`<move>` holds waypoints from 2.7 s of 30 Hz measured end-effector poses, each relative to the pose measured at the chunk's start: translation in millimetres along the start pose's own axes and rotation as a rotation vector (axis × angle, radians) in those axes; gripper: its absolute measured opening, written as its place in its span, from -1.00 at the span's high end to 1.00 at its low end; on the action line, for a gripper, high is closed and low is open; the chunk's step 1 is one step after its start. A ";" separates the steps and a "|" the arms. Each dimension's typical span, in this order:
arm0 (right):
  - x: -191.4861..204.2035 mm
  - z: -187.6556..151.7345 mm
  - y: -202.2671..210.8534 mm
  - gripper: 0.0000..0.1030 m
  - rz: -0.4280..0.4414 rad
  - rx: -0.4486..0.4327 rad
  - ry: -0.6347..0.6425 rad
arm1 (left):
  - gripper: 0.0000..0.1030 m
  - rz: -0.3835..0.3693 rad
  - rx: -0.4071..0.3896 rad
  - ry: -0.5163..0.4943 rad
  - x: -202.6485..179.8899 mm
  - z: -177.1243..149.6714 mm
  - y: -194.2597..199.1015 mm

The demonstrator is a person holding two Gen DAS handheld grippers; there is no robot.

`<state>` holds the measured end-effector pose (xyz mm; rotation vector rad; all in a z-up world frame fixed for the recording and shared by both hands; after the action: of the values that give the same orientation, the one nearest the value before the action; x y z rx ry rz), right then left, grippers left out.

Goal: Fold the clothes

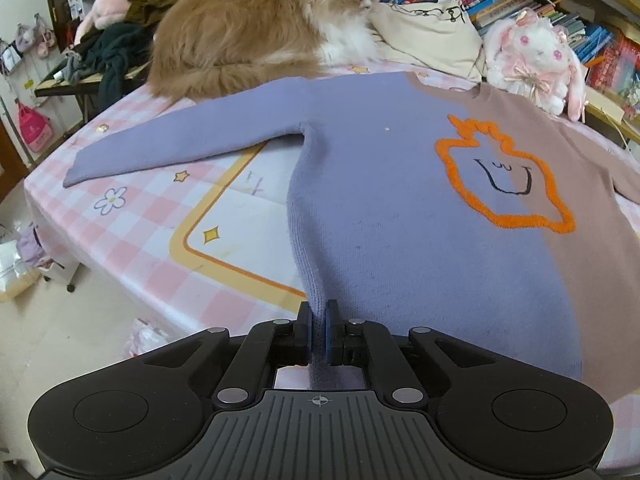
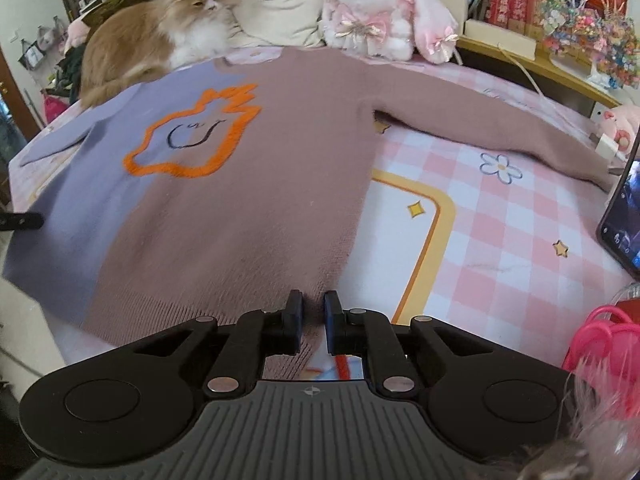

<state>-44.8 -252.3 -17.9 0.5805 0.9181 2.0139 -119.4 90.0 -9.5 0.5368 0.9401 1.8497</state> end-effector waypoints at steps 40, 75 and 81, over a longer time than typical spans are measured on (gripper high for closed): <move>51.2 3.2 4.1 -0.08 -0.286 -0.024 -0.278 | -0.31 -0.199 -0.064 -0.132 55.9 23.5 3.2; 197.3 27.7 -25.7 -0.57 -0.393 -0.030 -0.112 | -0.58 -0.105 -0.202 0.493 276.7 96.5 -73.5; 193.0 23.6 -24.4 -0.57 -0.408 -0.015 -0.138 | -0.57 -0.237 -0.189 0.578 266.0 101.3 -80.6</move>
<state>-123.2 -72.9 -9.0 0.4728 0.8580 1.5943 -121.8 385.6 -21.5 -0.2374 1.1261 1.8773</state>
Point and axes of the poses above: each gripper's, at about its wrist camera, not at the fingertips, and y roughly against the way its jaws point, x to its left, z to its top, the point moved 1 cm from there along -y, roughly the way its jaws point, and after that the axes turned 4 degrees about y, right-handed, at the moved point
